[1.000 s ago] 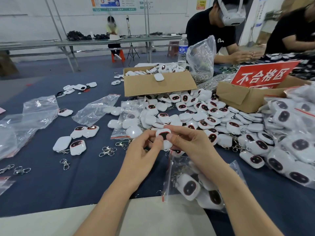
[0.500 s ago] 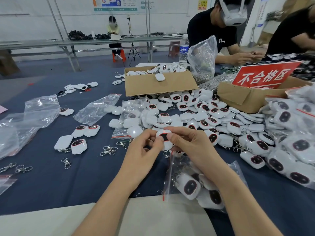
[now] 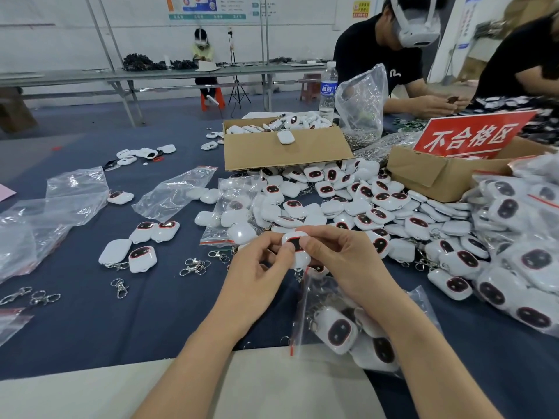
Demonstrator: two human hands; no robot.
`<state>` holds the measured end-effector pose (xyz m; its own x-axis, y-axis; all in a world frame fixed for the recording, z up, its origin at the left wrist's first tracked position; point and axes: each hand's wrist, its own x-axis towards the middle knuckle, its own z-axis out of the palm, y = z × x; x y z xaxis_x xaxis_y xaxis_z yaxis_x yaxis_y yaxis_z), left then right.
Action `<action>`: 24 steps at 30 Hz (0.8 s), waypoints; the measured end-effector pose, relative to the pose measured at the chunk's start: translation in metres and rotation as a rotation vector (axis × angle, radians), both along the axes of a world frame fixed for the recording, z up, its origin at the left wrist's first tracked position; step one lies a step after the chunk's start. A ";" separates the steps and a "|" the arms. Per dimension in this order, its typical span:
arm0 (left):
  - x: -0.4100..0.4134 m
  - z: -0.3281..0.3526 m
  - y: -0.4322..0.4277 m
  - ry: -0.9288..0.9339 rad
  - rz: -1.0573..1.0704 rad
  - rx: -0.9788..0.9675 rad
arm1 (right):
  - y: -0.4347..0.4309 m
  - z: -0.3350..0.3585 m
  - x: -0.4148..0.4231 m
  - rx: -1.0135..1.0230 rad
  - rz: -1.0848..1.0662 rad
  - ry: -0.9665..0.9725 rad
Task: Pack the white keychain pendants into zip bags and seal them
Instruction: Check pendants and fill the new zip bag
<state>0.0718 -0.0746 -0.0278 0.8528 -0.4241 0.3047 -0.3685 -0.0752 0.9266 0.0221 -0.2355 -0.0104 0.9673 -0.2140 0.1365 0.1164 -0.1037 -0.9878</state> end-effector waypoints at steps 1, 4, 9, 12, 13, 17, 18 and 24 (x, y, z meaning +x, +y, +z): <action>0.000 0.000 0.000 -0.003 -0.002 0.005 | 0.000 0.000 0.000 0.001 -0.002 -0.001; 0.001 -0.002 0.000 0.003 -0.012 0.005 | 0.000 0.000 0.000 0.007 -0.013 0.003; 0.003 -0.005 0.000 0.014 -0.056 0.012 | -0.001 -0.002 0.002 0.011 -0.043 0.011; 0.005 -0.007 0.001 0.013 -0.082 0.020 | -0.001 -0.004 0.005 0.022 -0.049 0.022; 0.005 -0.008 0.001 0.008 -0.080 0.028 | -0.001 -0.005 0.005 0.019 -0.048 0.024; 0.009 -0.009 0.001 -0.017 -0.066 0.077 | -0.002 -0.007 0.006 0.016 -0.041 0.032; 0.010 -0.010 0.001 -0.020 -0.066 0.084 | -0.002 -0.007 0.006 0.010 -0.040 0.030; 0.010 -0.010 0.001 -0.029 -0.057 0.101 | -0.002 -0.005 0.005 0.016 -0.016 -0.001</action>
